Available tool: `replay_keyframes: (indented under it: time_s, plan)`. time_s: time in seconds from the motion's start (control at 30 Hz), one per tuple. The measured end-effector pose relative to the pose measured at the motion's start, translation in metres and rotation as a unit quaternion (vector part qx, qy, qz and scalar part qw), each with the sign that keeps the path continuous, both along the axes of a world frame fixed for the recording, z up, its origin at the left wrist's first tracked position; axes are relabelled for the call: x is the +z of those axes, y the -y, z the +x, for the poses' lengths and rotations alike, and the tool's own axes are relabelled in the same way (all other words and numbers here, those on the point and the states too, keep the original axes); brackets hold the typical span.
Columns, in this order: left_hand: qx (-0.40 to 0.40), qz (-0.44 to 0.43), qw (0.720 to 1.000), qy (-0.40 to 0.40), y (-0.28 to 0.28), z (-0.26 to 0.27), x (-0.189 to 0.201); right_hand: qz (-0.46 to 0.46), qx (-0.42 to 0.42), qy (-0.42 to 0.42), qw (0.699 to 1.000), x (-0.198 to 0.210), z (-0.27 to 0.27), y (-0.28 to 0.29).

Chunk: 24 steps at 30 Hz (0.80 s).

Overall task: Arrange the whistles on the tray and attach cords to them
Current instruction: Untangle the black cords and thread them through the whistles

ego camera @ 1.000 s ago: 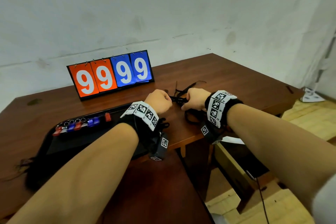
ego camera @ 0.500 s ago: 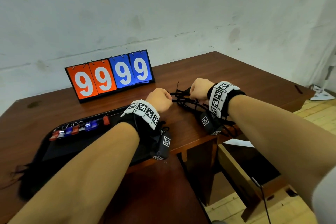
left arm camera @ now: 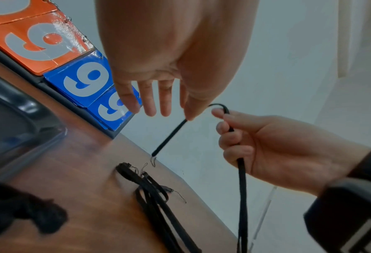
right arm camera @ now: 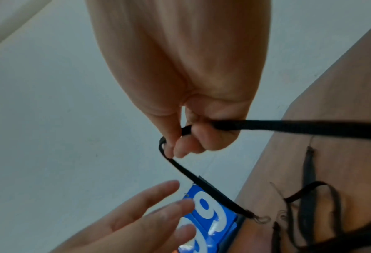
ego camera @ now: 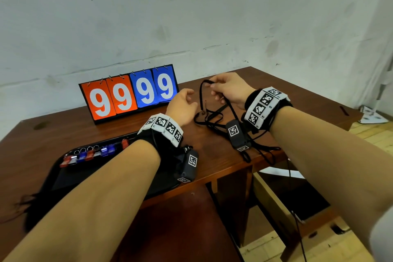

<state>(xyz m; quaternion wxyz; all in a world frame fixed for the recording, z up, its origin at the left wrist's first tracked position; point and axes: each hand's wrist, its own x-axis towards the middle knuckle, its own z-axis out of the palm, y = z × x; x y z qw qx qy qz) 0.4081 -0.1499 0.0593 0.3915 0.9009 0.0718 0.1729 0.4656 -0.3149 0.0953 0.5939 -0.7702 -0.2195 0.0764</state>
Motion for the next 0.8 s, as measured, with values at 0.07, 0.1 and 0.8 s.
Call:
replay_keyframes:
  time_s: [0.07, 0.1, 0.8]
  plan:
    - [-0.041, -0.059, 0.997, 0.025, 0.002, -0.002, 0.004, 0.013, 0.039, -0.005, 0.999, 0.009, -0.007, -0.005]
    - [-0.061, -0.091, 0.993, 0.039, 0.003, -0.003, 0.005, 0.02, 0.06, -0.01, 0.998, 0.013, -0.011, -0.007]
    - [-0.042, -0.395, 0.918, -0.011, -0.066, -0.141, 0.041, -0.034, 0.122, 0.04, 0.991, 0.013, -0.12, -0.073]
